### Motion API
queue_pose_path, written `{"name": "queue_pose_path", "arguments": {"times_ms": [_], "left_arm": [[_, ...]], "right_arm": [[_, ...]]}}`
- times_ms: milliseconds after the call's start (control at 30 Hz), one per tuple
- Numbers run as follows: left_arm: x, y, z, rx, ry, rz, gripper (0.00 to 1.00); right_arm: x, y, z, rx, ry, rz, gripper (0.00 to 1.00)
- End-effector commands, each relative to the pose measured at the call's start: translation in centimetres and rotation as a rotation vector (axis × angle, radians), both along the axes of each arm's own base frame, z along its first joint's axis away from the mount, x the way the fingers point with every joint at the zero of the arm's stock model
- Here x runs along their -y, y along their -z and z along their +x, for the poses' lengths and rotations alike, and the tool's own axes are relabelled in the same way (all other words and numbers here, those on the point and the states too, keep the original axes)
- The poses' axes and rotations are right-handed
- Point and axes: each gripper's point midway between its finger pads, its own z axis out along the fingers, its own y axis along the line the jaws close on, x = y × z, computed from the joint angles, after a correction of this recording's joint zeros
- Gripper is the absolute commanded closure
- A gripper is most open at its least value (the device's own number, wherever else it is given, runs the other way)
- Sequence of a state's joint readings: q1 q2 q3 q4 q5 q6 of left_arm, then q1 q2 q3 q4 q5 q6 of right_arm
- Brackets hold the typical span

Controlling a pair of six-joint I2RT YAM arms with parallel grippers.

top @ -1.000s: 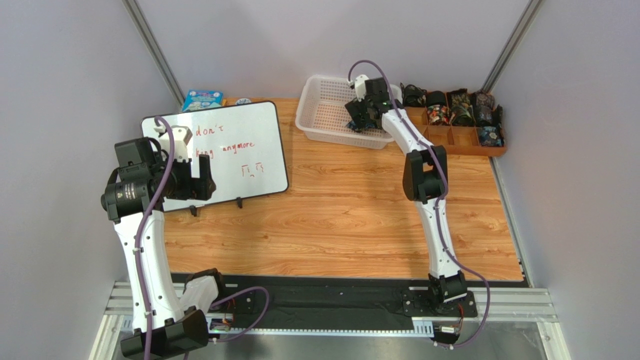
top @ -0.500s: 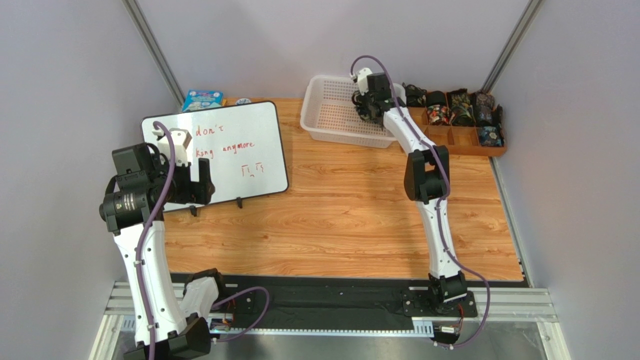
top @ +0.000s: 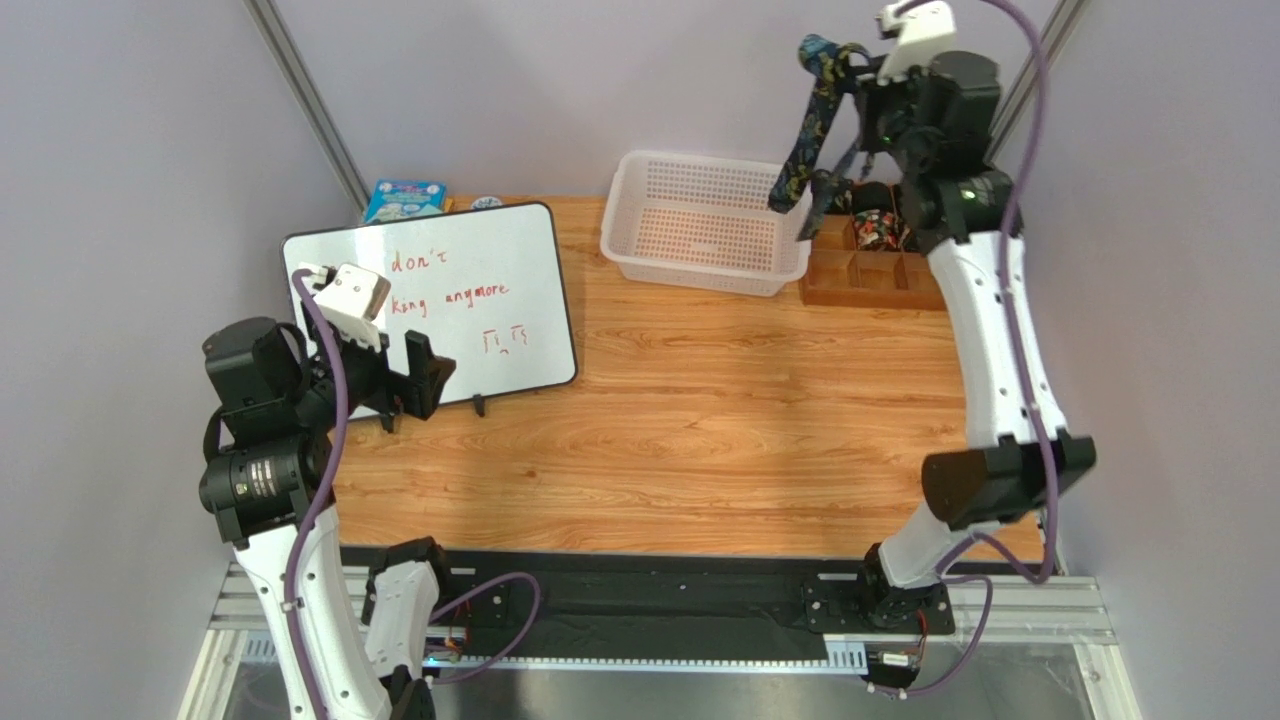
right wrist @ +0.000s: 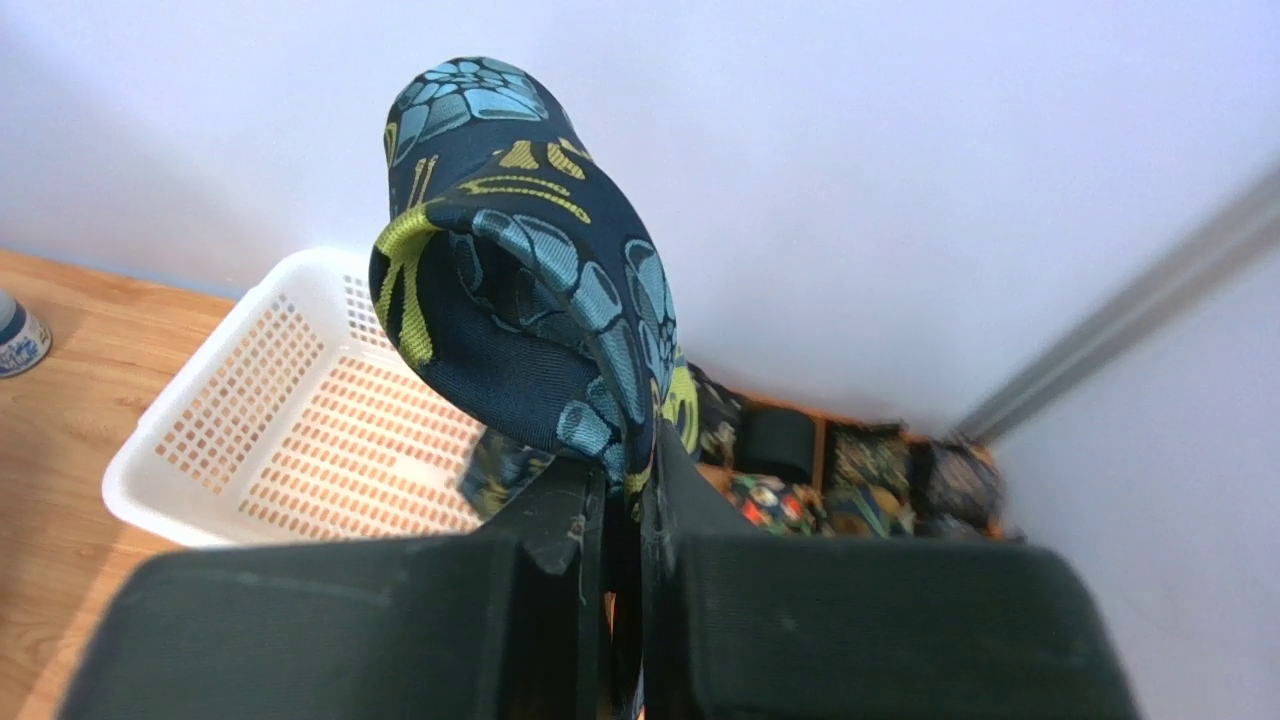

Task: Roll the ties
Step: Pick up the tie from the bin, then place the tie at the center of the board.

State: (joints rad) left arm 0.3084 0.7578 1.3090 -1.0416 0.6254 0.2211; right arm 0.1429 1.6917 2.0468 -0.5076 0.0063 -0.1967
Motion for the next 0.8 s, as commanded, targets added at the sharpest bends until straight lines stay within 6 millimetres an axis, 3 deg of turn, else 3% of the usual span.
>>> {"name": "queue_pose_path", "arguments": {"times_ms": [0, 67, 167, 200, 233, 300, 333, 400, 433, 467, 500, 567, 600, 667, 767], "left_arm": [[2.1, -2.8, 0.9, 0.134, 0.137, -0.046, 0.01], [2.9, -2.9, 1.0, 0.131, 0.187, -0.08, 0.01], [4.1, -2.7, 0.5, 0.138, 0.278, -0.099, 0.01], [4.3, -2.5, 0.4, 0.137, 0.289, -0.101, 0.01], [4.3, -2.1, 0.4, 0.131, 0.296, -0.102, 0.0], [4.3, -1.8, 0.3, 0.135, 0.296, -0.089, 0.01], [4.2, -1.4, 0.4, 0.13, 0.298, -0.087, 0.01], [4.3, -1.2, 0.1, 0.139, 0.306, -0.074, 0.0], [4.4, -1.0, 0.0, 0.136, 0.314, -0.076, 0.01], [4.5, -0.8, -0.1, 0.136, 0.318, -0.075, 0.01], [4.5, -0.5, -0.1, 0.129, 0.323, -0.082, 0.01], [4.8, -0.3, -0.2, 0.123, 0.343, -0.095, 0.01], [4.9, 0.0, -0.1, 0.117, 0.353, -0.101, 0.01], [5.1, 0.3, 0.0, 0.11, 0.372, -0.101, 0.01], [5.2, 1.0, 0.3, 0.1, 0.393, -0.077, 0.01]], "right_arm": [[3.4, 0.3, -5.4, -0.066, 0.038, 0.088, 1.0], [5.0, 0.4, -7.4, -0.074, 0.065, 0.067, 1.0], [4.1, 2.8, -11.0, -0.135, -0.016, 0.027, 1.0], [3.5, 2.7, -12.6, -0.127, -0.059, 0.013, 1.0], [3.2, 5.3, -13.1, -0.19, -0.077, 0.016, 1.0], [2.4, 7.6, -14.9, -0.274, -0.106, 0.059, 1.0], [2.1, 10.4, -15.3, -0.355, -0.093, 0.089, 1.0], [-0.7, 13.9, -16.6, -0.483, -0.149, 0.112, 0.98], [-2.4, 15.9, -17.5, -0.559, -0.184, 0.159, 0.86], [-5.5, 16.8, -19.1, -0.61, -0.295, 0.179, 0.67], [-8.4, 16.6, -21.1, -0.637, -0.444, 0.223, 0.34], [-12.1, 16.8, -24.5, -0.685, -0.61, 0.174, 0.16], [-12.9, 16.8, -25.7, -0.707, -0.67, 0.159, 0.06], [-12.6, 18.7, -27.2, -0.777, -0.708, 0.084, 0.05], [-9.0, 23.1, -26.1, -0.89, -0.579, -0.045, 0.15]]}}
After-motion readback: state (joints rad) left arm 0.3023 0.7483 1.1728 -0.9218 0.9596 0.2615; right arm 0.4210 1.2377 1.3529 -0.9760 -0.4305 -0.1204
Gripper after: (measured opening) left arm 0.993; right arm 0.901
